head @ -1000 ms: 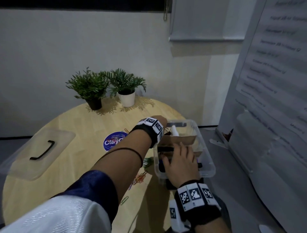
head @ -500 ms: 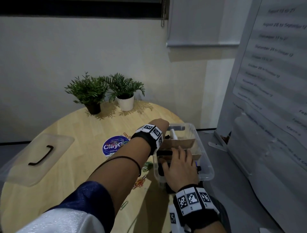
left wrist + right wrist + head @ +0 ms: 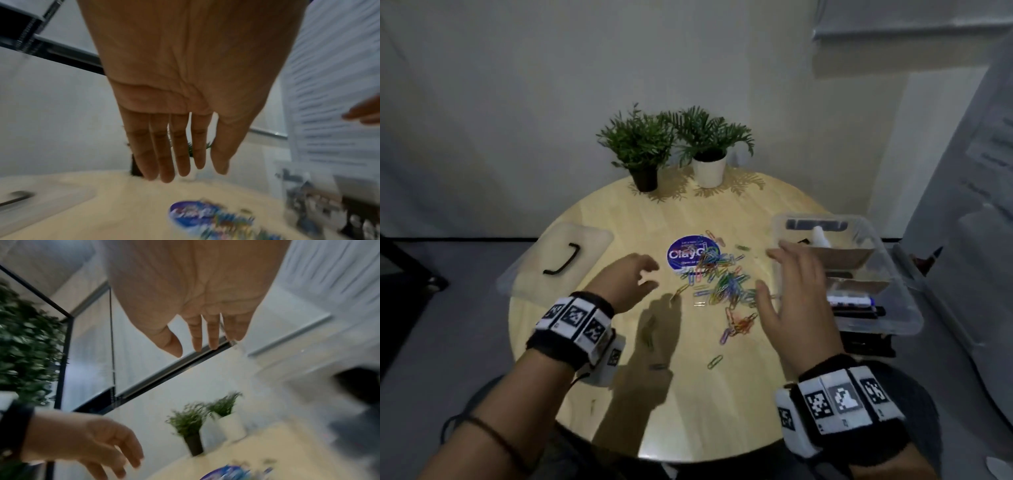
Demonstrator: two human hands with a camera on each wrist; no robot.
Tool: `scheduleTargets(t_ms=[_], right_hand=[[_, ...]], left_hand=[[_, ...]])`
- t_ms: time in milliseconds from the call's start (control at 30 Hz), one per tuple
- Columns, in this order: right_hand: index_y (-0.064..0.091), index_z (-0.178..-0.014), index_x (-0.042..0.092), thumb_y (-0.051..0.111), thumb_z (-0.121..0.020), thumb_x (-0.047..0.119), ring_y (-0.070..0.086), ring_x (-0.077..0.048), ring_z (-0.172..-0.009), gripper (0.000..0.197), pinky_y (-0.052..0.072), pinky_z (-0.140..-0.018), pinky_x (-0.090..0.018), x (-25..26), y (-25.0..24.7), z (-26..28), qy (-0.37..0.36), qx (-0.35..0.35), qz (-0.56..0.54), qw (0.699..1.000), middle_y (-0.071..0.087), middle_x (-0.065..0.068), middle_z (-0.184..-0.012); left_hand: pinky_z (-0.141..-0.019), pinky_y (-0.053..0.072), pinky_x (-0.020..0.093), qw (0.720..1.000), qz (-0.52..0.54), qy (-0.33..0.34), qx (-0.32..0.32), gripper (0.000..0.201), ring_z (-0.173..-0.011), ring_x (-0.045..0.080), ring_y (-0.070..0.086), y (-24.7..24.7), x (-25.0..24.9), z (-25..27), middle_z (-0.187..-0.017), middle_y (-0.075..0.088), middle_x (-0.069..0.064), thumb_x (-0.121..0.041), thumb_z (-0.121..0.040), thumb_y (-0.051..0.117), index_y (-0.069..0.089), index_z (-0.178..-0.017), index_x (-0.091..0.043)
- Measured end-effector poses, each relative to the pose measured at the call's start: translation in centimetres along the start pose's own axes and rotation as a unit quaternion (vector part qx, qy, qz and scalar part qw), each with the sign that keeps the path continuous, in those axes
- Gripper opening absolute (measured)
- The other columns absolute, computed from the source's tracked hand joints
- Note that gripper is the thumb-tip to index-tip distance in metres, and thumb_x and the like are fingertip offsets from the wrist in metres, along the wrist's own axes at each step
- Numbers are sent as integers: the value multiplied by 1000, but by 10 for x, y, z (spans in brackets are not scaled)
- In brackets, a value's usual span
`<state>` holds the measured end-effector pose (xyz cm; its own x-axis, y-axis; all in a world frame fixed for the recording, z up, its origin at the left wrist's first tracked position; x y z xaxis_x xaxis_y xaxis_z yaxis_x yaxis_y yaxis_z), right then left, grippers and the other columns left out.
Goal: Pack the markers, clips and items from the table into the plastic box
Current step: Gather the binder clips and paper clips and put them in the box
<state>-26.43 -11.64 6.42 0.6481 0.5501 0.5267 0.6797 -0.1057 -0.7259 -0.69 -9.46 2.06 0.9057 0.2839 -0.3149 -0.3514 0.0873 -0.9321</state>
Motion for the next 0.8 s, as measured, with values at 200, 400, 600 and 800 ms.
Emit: scheduleTargets(t_ms=[200,400,600,800], right_hand=[[39,-138,13,53,-89,26,26,-24,-140,53,29,-114,-38,-13,106,-4,146,186,-42,971,26,-7,-151],[16,-151,23,52,-90,43,-9,-35,-147,73,10,-118,-52,-66,154,-23,271,267,57,923,-8,-4,-161],[-1,-152,29,29,-98,47,-10,-36,-147,64,1,-120,-48,-54,191,5,187,371,146,898,-10,-4,-161],[24,-147,23,30,-98,36,17,-27,-144,51,26,-115,-45,-37,179,-1,161,321,84,930,18,0,-158]], left_hand=[[-111,29,31,991,-43,-41,120,55,-141,23,32,52,39,41,-152,32,11,-36,-98,46,35,-144,-8],[-120,0,36,978,27,-34,205,94,-148,26,-14,116,23,68,-159,-19,12,-58,-91,42,-10,-152,-8],[-118,-11,39,980,-30,47,189,82,-147,19,-20,137,3,59,-158,-22,5,-54,-94,30,-14,-151,-13],[-120,2,42,986,-19,53,154,60,-149,23,-10,93,-6,12,-162,-8,5,-35,-101,28,5,-154,-16]])
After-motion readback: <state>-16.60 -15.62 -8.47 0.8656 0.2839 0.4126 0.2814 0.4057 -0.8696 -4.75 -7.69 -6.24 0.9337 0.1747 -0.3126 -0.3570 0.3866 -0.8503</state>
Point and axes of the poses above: each hand's wrist, its own z-axis away from the middle knuckle, its own y-axis out of the palm, x = y × z, the point moved 7 cm from there along -z, towards the middle knuckle
